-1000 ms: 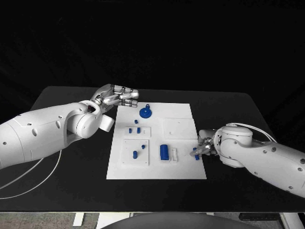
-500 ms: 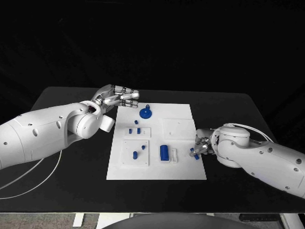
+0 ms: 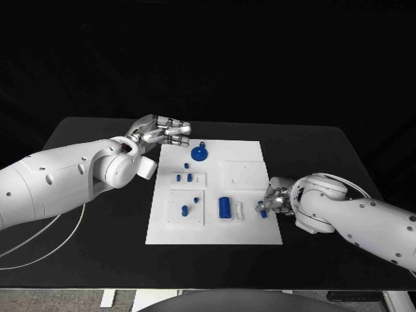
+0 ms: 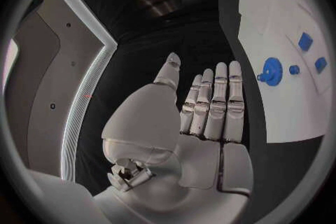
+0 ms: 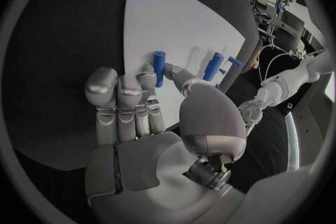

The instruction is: Assemble the parts on the task board

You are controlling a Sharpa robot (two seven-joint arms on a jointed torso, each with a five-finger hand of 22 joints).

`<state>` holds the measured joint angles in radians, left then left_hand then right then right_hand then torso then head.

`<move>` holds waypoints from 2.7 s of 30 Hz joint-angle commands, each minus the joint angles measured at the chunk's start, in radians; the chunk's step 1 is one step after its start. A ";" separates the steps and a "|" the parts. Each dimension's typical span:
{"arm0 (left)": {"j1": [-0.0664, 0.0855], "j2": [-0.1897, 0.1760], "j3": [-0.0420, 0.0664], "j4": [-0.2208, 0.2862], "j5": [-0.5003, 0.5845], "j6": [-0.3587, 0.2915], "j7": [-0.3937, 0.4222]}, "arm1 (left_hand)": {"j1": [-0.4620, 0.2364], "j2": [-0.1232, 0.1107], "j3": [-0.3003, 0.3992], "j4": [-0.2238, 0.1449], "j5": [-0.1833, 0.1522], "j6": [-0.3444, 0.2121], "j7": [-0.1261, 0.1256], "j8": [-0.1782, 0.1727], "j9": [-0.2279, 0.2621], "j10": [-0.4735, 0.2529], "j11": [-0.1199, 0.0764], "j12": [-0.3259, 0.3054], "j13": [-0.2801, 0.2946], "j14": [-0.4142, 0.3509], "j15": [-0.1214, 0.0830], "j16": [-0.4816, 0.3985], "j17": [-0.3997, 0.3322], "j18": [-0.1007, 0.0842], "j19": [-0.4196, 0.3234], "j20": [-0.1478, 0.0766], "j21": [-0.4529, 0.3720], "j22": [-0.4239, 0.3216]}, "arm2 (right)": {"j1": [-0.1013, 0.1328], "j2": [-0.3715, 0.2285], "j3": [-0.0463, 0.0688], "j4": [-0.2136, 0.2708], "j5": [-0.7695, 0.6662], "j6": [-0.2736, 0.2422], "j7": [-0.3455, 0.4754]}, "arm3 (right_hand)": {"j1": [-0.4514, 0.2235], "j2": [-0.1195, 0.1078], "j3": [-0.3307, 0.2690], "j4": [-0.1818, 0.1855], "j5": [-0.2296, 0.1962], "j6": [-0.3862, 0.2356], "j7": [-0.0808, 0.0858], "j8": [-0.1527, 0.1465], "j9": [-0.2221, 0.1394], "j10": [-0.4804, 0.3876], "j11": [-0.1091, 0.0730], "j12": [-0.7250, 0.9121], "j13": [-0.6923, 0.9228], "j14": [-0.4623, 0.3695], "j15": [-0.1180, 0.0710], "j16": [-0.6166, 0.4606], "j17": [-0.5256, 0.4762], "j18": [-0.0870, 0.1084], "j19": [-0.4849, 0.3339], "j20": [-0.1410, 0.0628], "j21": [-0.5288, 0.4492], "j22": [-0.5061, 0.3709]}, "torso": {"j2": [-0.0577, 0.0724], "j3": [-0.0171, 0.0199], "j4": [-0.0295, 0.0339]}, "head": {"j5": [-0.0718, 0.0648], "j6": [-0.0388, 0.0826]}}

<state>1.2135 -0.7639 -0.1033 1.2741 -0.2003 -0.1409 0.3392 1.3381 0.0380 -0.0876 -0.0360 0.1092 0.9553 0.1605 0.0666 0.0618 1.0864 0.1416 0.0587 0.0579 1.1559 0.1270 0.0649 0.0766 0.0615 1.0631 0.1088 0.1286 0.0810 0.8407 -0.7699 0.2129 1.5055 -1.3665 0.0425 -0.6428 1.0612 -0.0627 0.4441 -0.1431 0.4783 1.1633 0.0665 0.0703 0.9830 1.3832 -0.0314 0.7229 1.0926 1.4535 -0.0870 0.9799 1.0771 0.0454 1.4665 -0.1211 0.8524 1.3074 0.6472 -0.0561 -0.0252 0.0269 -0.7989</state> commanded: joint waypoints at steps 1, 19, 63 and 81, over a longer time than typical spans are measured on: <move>0.000 0.000 0.001 0.003 -0.004 0.014 0.005 | -0.006 -0.003 0.001 0.005 0.001 -0.006 0.001 0.001 0.000 -0.007 0.003 0.003 0.001 -0.003 0.000 -0.004 0.001 0.020 0.003 0.004 0.004 0.000 | -0.032 0.002 -0.019 -0.001 0.161 -0.062 0.013 | 0.012 0.014 0.026 -0.107 -0.018 -0.003 0.007 -0.007 -0.912 0.001 -0.009 0.005 -0.003 0.003 -0.007 -0.001 -0.003 0.012 0.034 0.006 0.004 0.106 | -0.001 -0.0003 -0.0011 | 0.001 0.000; 0.000 0.001 0.001 0.003 -0.005 0.017 0.003 | -0.006 -0.001 0.002 0.004 0.002 -0.007 0.001 0.002 0.000 -0.007 0.003 0.003 0.001 -0.001 0.000 -0.003 0.002 0.020 0.003 0.004 0.005 0.000 | -0.032 0.000 -0.002 0.074 0.253 -0.190 0.050 | 0.019 0.016 -0.022 -0.106 0.001 0.012 0.000 -0.007 -0.911 -0.001 -0.012 0.000 -0.008 0.001 -0.010 -0.004 -0.007 0.013 0.036 0.004 0.000 0.105 | -0.001 -0.0008 0.0010 | -0.001 -0.002; 0.000 0.003 0.001 0.004 -0.018 0.024 -0.012 | -0.009 -0.001 0.002 0.009 -0.003 -0.003 0.001 0.002 0.000 -0.007 0.003 0.003 0.001 -0.001 0.000 -0.004 0.002 0.020 0.002 0.004 0.006 0.000 | -0.024 0.037 0.001 0.048 0.236 -0.099 0.028 | 0.050 -0.010 -0.120 0.092 -0.323 0.048 -0.020 -0.006 -0.909 0.002 -0.016 -0.011 -0.026 0.004 -0.011 -0.013 -0.007 0.006 0.039 0.001 -0.022 0.104 | -0.001 -0.0009 0.0000 | 0.014 -0.002; 0.000 0.002 0.001 0.003 -0.018 0.027 -0.017 | -0.010 -0.001 0.002 0.012 -0.003 -0.002 0.001 0.002 0.000 -0.008 0.003 0.003 0.001 -0.002 0.000 -0.004 0.002 0.020 0.001 0.004 0.006 -0.001 | -0.024 0.031 0.001 0.065 0.222 -0.065 0.029 | 0.047 -0.006 -0.129 0.114 -0.319 0.073 -0.029 -0.007 -0.906 0.004 -0.020 -0.010 -0.028 0.005 -0.013 -0.008 0.000 0.004 0.039 0.000 -0.017 0.106 | -0.001 -0.0005 -0.0001 | 0.017 -0.005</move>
<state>1.2135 -0.7634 -0.1032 1.2752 -0.2161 -0.1291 0.3189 1.3382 0.0380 -0.0850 -0.0289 0.1092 0.9554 0.1605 0.0666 0.0618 1.0828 0.1451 0.0587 0.0579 1.1560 0.1270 0.0649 0.0770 0.0614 1.0631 0.1088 0.1285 0.0811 0.8221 -0.7411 0.2176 1.5658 -1.1394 -0.0760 -0.6140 1.1048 -0.0671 0.3163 -0.0330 0.1588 1.2286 0.0373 0.0668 0.0784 1.3834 -0.0500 0.7144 1.0659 1.4556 -0.0968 0.9690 1.0756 0.0456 1.4665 -0.1210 0.8322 1.3080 0.6469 -0.0563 -0.0248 0.0430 -0.8040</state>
